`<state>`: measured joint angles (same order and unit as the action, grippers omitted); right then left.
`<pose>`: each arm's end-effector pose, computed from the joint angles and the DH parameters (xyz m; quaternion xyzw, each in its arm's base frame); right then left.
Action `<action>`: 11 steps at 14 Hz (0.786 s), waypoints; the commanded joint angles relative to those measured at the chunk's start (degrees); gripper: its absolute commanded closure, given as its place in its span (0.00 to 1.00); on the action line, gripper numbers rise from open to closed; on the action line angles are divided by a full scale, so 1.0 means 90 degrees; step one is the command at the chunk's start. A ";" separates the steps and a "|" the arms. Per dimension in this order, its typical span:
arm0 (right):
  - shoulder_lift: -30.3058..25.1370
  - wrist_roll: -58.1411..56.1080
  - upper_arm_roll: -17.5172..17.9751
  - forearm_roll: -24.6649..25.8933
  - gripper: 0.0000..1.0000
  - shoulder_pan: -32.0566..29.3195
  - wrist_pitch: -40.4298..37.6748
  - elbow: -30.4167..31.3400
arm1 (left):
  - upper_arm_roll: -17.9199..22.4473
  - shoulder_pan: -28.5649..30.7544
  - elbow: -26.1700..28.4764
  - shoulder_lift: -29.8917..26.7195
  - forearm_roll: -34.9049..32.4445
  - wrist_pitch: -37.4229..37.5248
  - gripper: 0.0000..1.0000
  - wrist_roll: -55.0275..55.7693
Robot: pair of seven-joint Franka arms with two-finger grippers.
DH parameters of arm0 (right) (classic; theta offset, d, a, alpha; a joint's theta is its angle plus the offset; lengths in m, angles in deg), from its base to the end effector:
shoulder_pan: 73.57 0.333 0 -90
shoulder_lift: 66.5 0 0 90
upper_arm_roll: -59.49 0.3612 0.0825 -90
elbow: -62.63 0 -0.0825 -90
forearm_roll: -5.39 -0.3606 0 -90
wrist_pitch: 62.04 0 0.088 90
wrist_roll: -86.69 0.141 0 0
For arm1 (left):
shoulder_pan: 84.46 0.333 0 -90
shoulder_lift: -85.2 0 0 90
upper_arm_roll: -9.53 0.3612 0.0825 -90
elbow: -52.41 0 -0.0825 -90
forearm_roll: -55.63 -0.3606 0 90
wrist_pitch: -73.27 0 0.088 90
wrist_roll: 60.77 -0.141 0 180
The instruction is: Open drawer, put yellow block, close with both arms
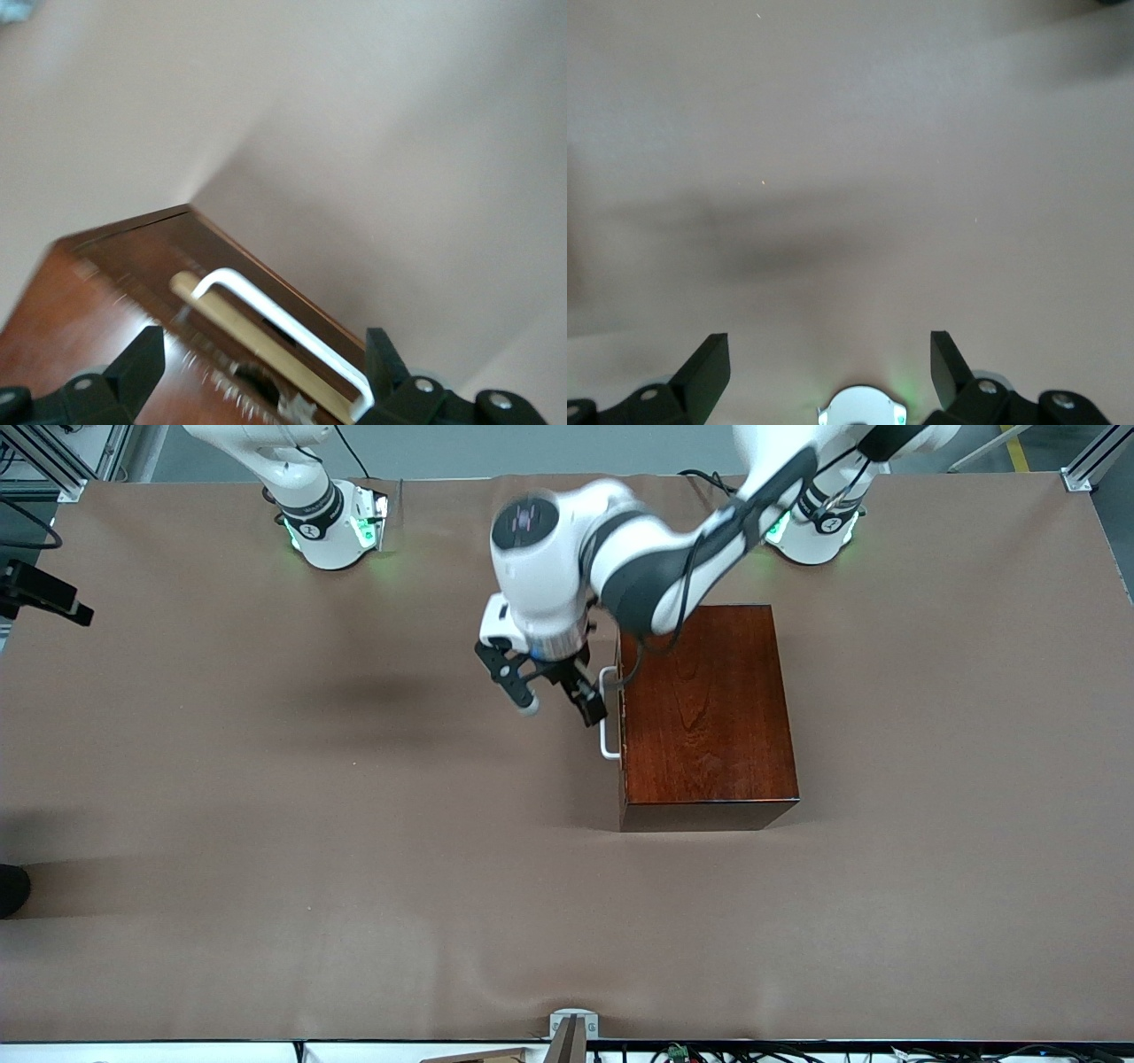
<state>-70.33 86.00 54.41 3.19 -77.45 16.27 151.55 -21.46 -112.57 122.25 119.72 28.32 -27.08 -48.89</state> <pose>0.4760 -0.0709 0.6616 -0.9956 0.0689 0.0572 0.0268 0.4969 -0.5231 0.4676 -0.9123 0.4004 -0.0524 0.0689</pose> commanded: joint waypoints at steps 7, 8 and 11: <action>-0.0170 -0.0118 0.0223 -0.0077 0.00 -0.0085 -0.0137 0.0276 | 0.0025 0.2135 0.0296 -0.2232 0.1246 0.1695 0.00 0.2401; -0.0160 -0.0225 0.0203 -0.0087 0.00 -0.0105 -0.0059 0.0286 | 0.0073 0.2360 0.0315 -0.2388 0.1470 0.2045 0.00 0.2363; -0.0121 -0.0236 0.0223 -0.0078 0.00 -0.0037 0.0283 0.0287 | 0.1278 0.2431 0.0461 -0.2740 0.2289 0.2332 0.00 0.1810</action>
<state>-70.74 84.72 56.02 3.18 -77.34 17.72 153.94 -16.41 -90.56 123.17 98.34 44.32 -6.48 -29.64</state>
